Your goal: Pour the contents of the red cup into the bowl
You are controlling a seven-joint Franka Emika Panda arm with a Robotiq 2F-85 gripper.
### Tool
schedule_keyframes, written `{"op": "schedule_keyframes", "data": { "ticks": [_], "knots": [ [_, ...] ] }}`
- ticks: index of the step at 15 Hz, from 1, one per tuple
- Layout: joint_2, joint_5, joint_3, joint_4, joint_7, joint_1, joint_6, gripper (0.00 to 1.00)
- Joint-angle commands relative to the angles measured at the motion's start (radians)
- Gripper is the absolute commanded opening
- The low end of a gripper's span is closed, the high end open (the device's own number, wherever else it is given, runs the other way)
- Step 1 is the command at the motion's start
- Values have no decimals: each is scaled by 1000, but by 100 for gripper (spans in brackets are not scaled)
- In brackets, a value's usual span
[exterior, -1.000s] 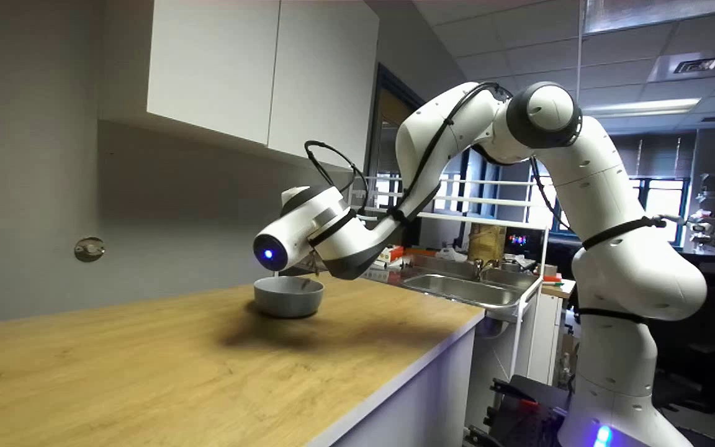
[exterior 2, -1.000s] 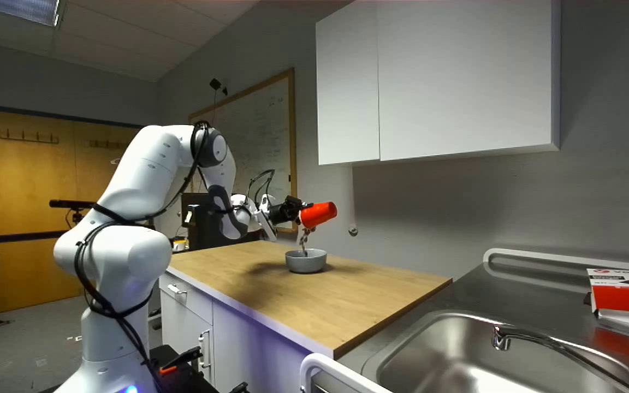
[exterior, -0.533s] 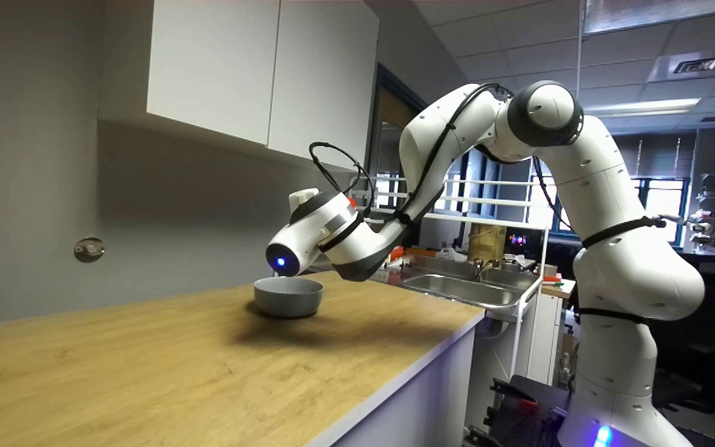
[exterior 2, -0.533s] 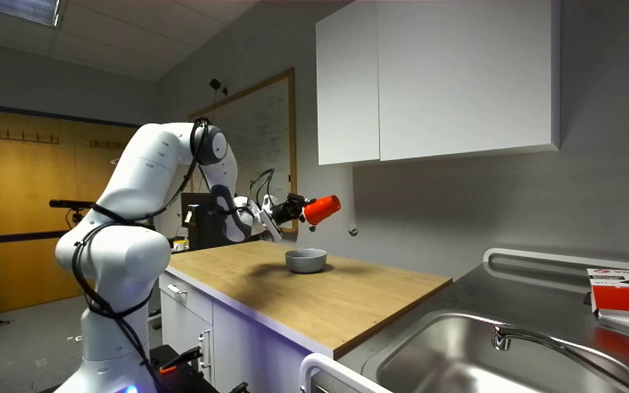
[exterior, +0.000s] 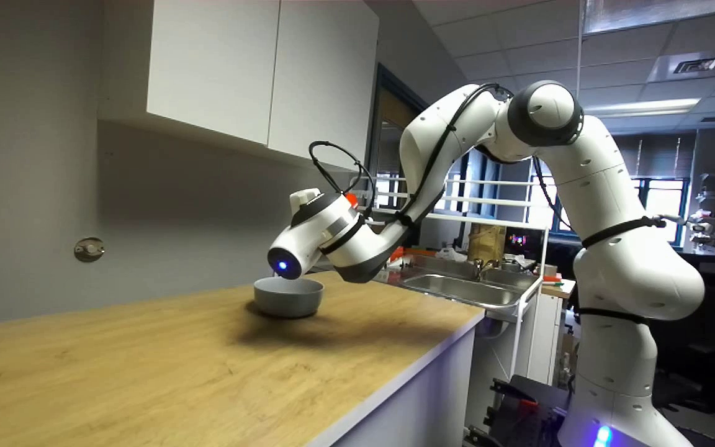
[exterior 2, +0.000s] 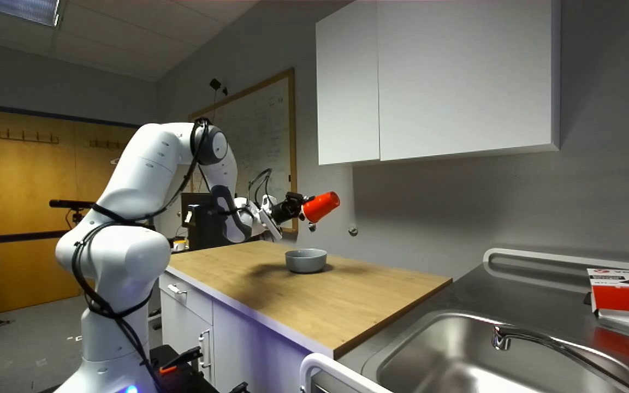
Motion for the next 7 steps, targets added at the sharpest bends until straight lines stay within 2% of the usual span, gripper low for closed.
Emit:
{"op": "schedule_keyframes", "data": {
  "ticks": [1, 7],
  "knots": [
    [-21, -26, 20, -24, 1, -17, -18, 0],
    [-21, -12, 26, -22, -12, -19, -28, 0]
  ]
}}
